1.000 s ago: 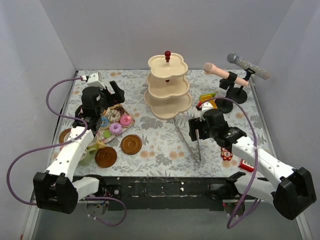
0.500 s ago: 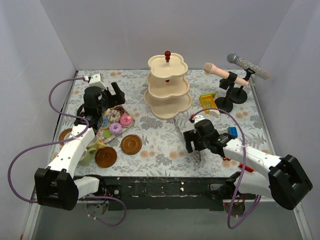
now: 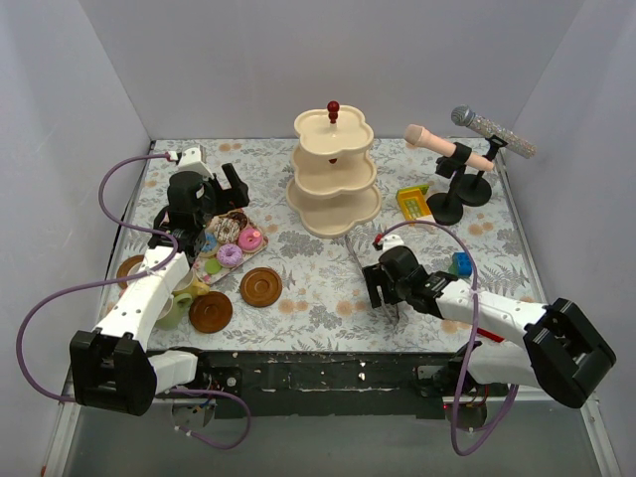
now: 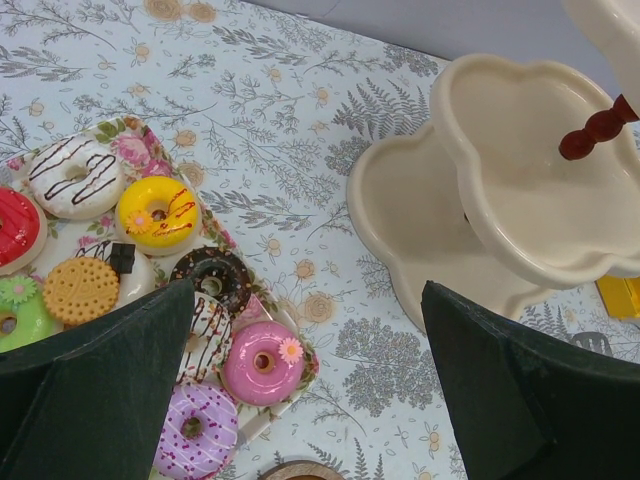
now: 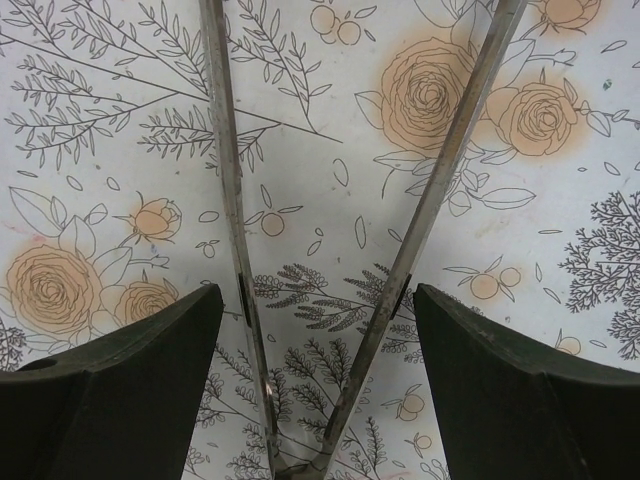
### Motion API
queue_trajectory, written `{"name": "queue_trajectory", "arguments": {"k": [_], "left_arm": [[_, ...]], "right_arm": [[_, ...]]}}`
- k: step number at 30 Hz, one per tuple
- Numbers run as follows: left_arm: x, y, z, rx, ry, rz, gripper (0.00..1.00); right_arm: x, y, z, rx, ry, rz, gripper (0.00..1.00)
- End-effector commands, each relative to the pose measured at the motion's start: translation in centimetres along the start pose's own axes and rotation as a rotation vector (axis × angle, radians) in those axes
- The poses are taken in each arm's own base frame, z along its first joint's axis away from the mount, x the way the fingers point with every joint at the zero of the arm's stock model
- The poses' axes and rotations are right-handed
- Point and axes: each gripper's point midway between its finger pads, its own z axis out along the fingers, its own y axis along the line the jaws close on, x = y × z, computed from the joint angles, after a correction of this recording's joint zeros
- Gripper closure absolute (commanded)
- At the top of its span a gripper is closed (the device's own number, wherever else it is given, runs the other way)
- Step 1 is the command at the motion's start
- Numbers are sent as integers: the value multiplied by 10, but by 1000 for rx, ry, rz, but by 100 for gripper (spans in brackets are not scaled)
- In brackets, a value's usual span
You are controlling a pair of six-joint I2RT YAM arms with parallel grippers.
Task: Serve the afternoon tea
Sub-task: Pick up the clamp from the center of the board.
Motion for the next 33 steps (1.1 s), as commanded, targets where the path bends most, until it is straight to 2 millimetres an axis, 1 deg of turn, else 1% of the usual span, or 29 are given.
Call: {"name": "queue_trajectory", "arguments": {"k": [1,6,19,23,27,33], "left_arm": [[-9,-3,-4,8,-29,17,2],[-7,-4,-3,11,-21,17,2],[-11,-3,-5,10,-36,18,2],[-11,-3,-6,6,-38,20,2],[-12,-3,-6,6,-39,20,2],[-11,-2,-6,3,-39,19,2]], "right_arm": [[-10,-2,7,40,-53,3,15],[-13,3,10,39,-51,-20,16],[-1,4,18,59,-14,-23,21],[1,4,19,57,-10,-18,25],[-7,4,11,57,-29,-18,28],[-30,7,-9,45,-60,-23,32]]}}
